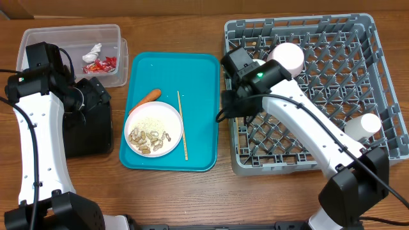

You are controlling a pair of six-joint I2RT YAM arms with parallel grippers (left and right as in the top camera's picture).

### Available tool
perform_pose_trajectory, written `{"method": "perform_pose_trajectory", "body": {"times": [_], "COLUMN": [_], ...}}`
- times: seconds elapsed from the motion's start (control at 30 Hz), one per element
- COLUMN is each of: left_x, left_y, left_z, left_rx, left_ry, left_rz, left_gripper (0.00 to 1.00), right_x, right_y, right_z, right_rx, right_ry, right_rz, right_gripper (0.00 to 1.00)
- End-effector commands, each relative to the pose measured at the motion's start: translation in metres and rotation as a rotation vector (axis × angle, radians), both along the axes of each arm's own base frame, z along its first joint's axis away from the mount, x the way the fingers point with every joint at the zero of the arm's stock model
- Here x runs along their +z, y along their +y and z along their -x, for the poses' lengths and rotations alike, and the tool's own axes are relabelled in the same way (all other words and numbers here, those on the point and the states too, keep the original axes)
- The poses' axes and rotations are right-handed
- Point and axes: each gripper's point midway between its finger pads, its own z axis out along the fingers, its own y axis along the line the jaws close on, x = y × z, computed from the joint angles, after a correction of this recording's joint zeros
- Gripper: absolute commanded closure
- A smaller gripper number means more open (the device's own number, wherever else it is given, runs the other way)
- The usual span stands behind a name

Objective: Sort waste into correct bins and load items into the dishwasher
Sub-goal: 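Carry the chopstick into the rack and release it, then reach the right gripper back and grasp the second chopstick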

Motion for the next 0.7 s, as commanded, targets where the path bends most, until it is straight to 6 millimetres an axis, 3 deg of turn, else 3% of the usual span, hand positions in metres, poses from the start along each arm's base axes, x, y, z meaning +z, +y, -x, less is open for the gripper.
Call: {"method": "perform_pose_trajectory", "body": {"times": [0.0, 0.13, 0.27, 0.53, 0.67], "left_x": [0.008, 0.008, 0.008, 0.008, 0.008], "left_y": [0.001, 0.001, 0.001, 0.001, 0.001], "left_z": [-0.002, -0.002, -0.002, -0.002, -0.002], "left_rx": [-0.019, -0.020, -0.020, -0.019, -0.019], "left_ry": [-0.025, -0.025, -0.025, -0.025, -0.025], "left_rz": [-0.014, -0.014, -0.014, -0.014, -0.014], "left_gripper": [0.10, 0.10, 0.10, 0.10, 0.10], "right_x": [0.016, 0.005, -0.019, -0.054, -0.069], "right_y": [0.036, 0.061, 0.074, 0.098, 0.108], "right_z": [0.017, 0.030, 0.048, 0.074, 0.076], "right_rx": [0.063, 0.130, 0.151, 0.236, 0.263], "right_ry": [0.004, 0.001, 0.025, 0.008, -0.044], "right_rz": [-0.100, -0.101, -0.079, -0.095, -0.071], "right_gripper": [0.61, 0.60, 0.59, 0.45, 0.38]}}
